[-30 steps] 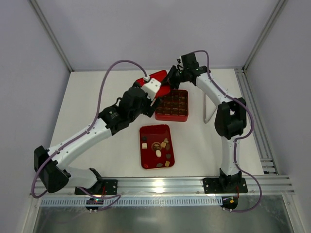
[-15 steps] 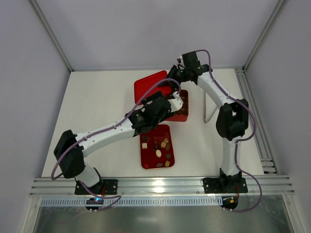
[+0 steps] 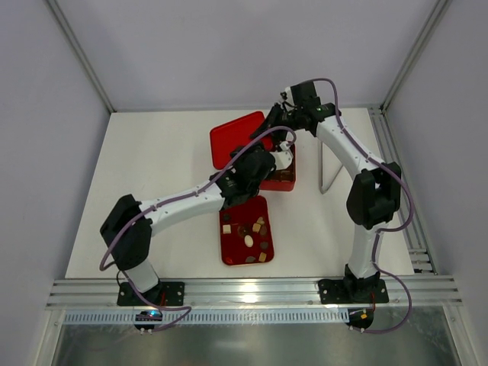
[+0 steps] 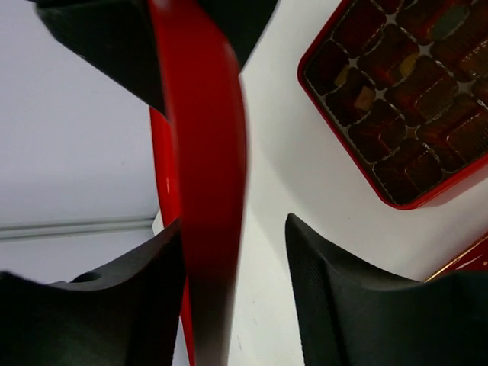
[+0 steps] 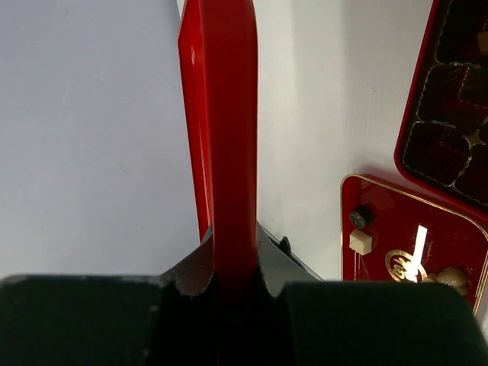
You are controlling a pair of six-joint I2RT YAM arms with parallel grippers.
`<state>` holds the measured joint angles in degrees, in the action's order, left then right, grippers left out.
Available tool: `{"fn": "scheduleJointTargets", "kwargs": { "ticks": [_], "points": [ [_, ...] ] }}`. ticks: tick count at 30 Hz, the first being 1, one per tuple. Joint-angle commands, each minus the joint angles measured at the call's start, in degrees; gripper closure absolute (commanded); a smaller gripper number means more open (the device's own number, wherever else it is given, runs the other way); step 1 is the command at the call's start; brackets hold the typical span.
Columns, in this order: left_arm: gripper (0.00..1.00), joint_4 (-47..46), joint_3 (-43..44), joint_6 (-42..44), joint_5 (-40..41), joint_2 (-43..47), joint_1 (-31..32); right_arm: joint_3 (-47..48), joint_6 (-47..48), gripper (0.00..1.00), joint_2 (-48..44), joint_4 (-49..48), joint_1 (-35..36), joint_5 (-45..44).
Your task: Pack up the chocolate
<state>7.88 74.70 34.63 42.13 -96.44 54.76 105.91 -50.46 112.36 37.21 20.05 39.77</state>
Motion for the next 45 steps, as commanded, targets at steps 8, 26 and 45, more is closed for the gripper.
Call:
{"fn": "scheduleJointTargets", "kwargs": {
  "ticks": [8,26,45],
  "points": [
    [0.98,-9.46,2.3,3.95,3.84,-1.12,-0.97,-3.34,1.33,0.95,-4.78,-3.19,-0.01,2.51],
    [1.0,10.64,13.27,-13.61,-12.76,3.72,-2.9,-15.46,-1.92,0.02,-18.74,-22.09,-7.04,-9.09],
    [1.0,-1.59,19.62,-77.39,-83.77,-5.67,-30.76,-34.09,8.26,0.0,-26.13,-27.81,-16.72,-13.4]
  ]
}}
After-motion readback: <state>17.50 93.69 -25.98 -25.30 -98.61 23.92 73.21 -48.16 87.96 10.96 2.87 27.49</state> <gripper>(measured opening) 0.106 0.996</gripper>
